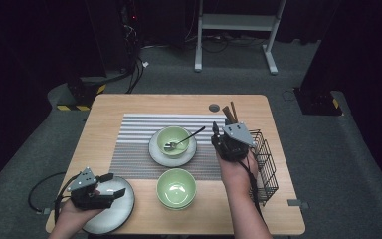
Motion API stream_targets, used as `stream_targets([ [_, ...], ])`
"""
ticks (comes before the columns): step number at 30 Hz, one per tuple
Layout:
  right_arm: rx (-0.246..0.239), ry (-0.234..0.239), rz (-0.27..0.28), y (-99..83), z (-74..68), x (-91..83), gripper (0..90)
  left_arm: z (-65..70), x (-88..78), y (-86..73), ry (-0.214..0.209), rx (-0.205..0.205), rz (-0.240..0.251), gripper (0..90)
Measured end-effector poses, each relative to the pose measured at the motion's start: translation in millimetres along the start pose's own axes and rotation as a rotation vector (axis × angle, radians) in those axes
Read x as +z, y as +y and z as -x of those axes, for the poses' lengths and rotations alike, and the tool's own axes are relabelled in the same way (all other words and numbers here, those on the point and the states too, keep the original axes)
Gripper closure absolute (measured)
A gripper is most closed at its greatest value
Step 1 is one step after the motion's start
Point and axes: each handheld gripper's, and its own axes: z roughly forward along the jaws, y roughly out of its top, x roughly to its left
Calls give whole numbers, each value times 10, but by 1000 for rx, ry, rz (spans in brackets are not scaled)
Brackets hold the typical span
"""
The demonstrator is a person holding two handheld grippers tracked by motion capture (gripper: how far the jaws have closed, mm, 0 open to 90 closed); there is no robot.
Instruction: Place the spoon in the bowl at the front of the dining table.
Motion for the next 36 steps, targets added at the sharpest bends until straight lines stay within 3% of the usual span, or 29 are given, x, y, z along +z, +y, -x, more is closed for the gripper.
stream_targets([
  [23, 23, -72, -1, 11, 156, 114, 611, 22, 12, -7, -8, 3, -5, 226],
  [36, 35, -78, -9, -18, 194, 156, 614, 9, -9, 6, -5, 3, 2, 226],
])
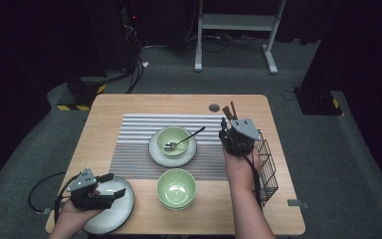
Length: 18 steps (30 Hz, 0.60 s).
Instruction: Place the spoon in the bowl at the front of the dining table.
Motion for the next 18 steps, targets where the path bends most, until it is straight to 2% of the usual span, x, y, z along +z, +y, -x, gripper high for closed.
stream_targets([
  [18, 13, -13, -4, 7, 43, 26, 612, -11, -5, 7, 0, -5, 3, 226],
])
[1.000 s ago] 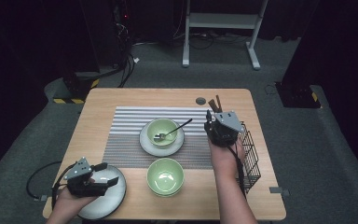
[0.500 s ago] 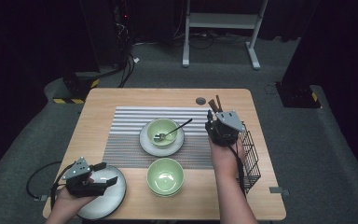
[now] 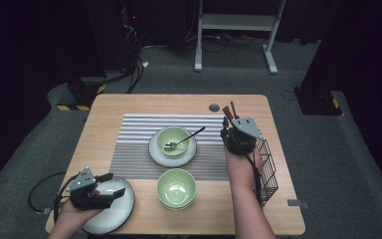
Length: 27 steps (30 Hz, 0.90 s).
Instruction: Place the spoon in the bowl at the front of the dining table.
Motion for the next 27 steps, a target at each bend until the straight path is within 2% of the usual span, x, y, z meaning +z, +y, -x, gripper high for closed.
stream_targets([
  [15, 4, -21, -19, -26, 2, 132, 627, -8, -4, 2, 1, 5, -3, 226],
  [27, -12, -35, -27, -35, 7, 198, 649, -7, 0, -1, 1, 0, -3, 226],
])
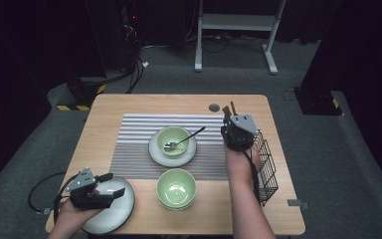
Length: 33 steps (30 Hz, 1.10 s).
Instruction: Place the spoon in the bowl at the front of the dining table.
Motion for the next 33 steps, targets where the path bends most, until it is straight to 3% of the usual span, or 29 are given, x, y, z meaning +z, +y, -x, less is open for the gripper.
stream_targets([
  [18, -33, -16, -9, -10, 2, -4, 753, -9, 0, 1, 2, -4, 0, 226],
  [33, -44, 13, 33, -47, 0, -245, 757, 11, 21, -11, 1, -4, -1, 226],
])
